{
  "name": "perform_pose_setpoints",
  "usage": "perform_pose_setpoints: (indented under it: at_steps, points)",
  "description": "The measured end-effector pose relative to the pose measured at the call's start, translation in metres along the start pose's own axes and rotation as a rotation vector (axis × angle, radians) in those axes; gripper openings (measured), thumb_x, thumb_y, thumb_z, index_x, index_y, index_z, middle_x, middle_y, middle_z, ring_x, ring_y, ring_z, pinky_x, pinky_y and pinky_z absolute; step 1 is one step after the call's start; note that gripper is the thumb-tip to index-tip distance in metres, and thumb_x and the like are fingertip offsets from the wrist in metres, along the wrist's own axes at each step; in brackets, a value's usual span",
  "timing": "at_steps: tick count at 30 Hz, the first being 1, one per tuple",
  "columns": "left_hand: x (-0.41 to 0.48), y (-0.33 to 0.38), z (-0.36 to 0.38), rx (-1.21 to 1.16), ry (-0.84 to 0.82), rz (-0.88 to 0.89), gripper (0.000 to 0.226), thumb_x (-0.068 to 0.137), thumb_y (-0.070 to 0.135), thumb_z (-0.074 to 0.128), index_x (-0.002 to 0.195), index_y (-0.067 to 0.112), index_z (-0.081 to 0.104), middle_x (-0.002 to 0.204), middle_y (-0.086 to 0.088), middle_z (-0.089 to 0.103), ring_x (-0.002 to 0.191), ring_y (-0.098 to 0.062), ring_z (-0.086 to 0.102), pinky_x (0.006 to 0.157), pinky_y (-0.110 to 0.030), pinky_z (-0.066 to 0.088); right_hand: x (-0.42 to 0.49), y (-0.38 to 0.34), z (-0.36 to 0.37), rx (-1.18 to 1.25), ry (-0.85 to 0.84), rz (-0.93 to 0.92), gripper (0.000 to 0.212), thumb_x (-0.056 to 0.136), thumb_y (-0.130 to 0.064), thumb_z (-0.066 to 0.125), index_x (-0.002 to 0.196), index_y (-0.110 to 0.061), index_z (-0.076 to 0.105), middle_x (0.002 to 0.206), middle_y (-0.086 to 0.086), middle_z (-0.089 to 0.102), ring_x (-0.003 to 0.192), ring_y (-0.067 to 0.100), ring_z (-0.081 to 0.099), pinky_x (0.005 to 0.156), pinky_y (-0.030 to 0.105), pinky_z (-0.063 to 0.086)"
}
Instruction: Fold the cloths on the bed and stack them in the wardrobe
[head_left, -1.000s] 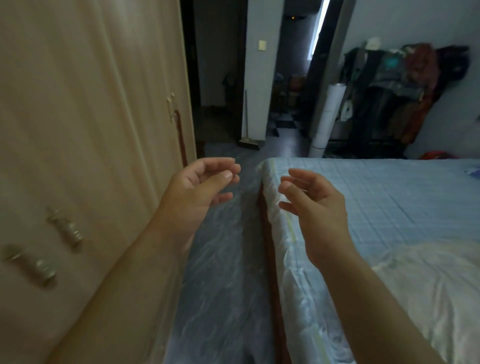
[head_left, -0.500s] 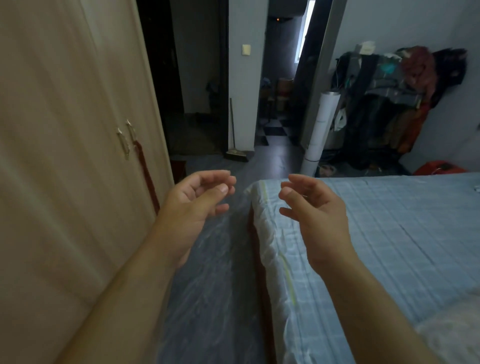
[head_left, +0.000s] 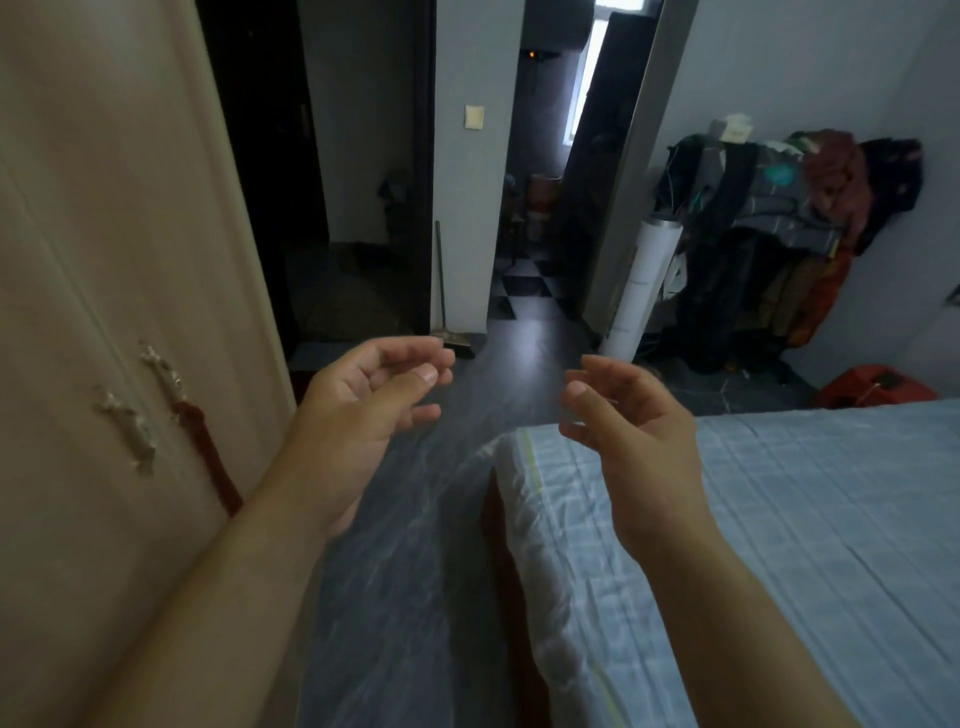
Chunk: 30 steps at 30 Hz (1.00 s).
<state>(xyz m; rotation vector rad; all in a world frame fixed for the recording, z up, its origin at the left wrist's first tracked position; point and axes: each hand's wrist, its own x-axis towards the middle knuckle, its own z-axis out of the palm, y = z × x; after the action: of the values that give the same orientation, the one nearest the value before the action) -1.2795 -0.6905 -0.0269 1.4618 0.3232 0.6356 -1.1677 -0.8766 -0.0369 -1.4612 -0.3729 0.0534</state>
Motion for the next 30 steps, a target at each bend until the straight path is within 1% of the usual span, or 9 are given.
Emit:
perform_pose_setpoints:
  at_steps: [7, 12, 16, 20, 26, 30]
  points:
    - [0.123, -0.025, 0.005, -0.020, -0.020, -0.023, 0.020, 0.098, 0.010, 0.062, 0.115, 0.017, 0.072, 0.116, -0.003, 0.077, 0.114, -0.019, 0.072, 0.099, -0.049, 0.056, 0.114, 0.032, 0.031, 0.031, 0.043, 0.019, 0.024, 0.092, -0.010, 0.072, 0.114, -0.019, 0.071, 0.101, -0.003, 0.076, 0.098, 0.015, 0.073, 0.084, 0.034, 0.062]
    - [0.212, -0.053, 0.032, -0.015, -0.021, -0.042, 0.020, 0.099, 0.009, 0.062, 0.115, 0.016, 0.072, 0.116, -0.004, 0.077, 0.114, -0.020, 0.072, 0.101, -0.052, 0.055, 0.206, 0.066, 0.033, 0.064, 0.055, 0.029, 0.024, 0.092, -0.010, 0.072, 0.114, -0.019, 0.072, 0.101, -0.003, 0.076, 0.098, 0.013, 0.073, 0.079, 0.028, 0.060]
    - [0.280, -0.061, 0.063, -0.010, -0.033, -0.064, 0.020, 0.099, 0.009, 0.062, 0.115, 0.015, 0.072, 0.115, -0.003, 0.077, 0.114, -0.019, 0.072, 0.101, -0.052, 0.056, 0.275, 0.080, 0.030, 0.091, 0.070, 0.036, 0.022, 0.092, -0.009, 0.072, 0.113, -0.017, 0.072, 0.099, 0.000, 0.076, 0.098, 0.019, 0.073, 0.076, 0.028, 0.060]
    - [0.340, -0.070, 0.076, -0.018, -0.038, -0.059, 0.021, 0.099, 0.009, 0.061, 0.117, 0.014, 0.072, 0.115, -0.002, 0.078, 0.113, -0.018, 0.072, 0.101, -0.051, 0.056, 0.340, 0.089, 0.036, 0.101, 0.065, 0.035, 0.022, 0.092, -0.009, 0.072, 0.113, -0.015, 0.071, 0.102, 0.006, 0.075, 0.101, 0.024, 0.072, 0.073, 0.024, 0.059]
    - [0.438, -0.099, 0.079, -0.040, -0.058, -0.081, 0.021, 0.099, 0.008, 0.060, 0.116, 0.012, 0.071, 0.115, -0.004, 0.077, 0.113, -0.020, 0.072, 0.101, -0.051, 0.056, 0.423, 0.121, 0.063, 0.088, 0.091, 0.048, 0.022, 0.092, -0.009, 0.071, 0.113, -0.014, 0.071, 0.103, 0.009, 0.074, 0.100, 0.026, 0.072, 0.075, 0.028, 0.061]
    - [0.507, -0.120, 0.072, -0.040, -0.113, -0.088, 0.020, 0.100, 0.008, 0.060, 0.114, 0.013, 0.072, 0.114, -0.005, 0.077, 0.113, -0.021, 0.072, 0.099, -0.050, 0.057, 0.477, 0.142, 0.091, 0.064, 0.129, 0.042, 0.020, 0.092, -0.011, 0.072, 0.111, -0.017, 0.071, 0.100, 0.004, 0.075, 0.097, 0.023, 0.073, 0.074, 0.027, 0.059]
